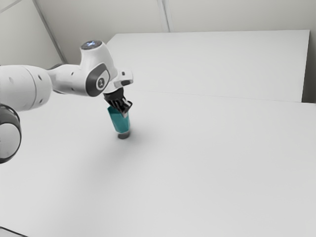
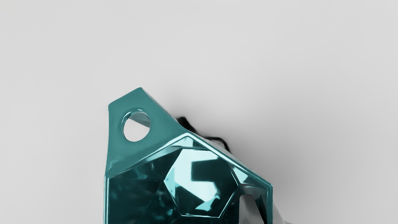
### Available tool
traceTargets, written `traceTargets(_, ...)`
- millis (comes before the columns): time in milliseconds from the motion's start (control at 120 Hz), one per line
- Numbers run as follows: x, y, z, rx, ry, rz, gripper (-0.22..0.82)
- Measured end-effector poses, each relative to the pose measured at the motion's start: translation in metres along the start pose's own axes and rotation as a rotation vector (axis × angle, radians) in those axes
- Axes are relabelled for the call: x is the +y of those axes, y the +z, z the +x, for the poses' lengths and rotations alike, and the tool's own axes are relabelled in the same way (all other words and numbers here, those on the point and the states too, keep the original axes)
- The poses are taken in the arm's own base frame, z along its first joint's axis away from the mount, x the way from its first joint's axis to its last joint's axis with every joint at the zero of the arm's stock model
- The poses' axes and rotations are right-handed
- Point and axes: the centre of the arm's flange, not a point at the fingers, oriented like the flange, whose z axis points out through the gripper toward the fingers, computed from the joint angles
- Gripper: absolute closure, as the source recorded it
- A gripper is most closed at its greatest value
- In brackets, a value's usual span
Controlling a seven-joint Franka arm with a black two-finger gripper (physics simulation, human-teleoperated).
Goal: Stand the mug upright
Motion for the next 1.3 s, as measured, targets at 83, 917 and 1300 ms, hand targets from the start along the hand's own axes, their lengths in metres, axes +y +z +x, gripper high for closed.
traceTargets(83,-0.001,0.011,0.001,0.000,-0.039,-0.016,0.79)
traceTargets(917,-0.006,-0.047,-0.002,0.046,-0.115,0.034,0.06)
traceTargets(1300,-0.046,-0.190,-0.040,0.030,-0.165,0.059,0.01)
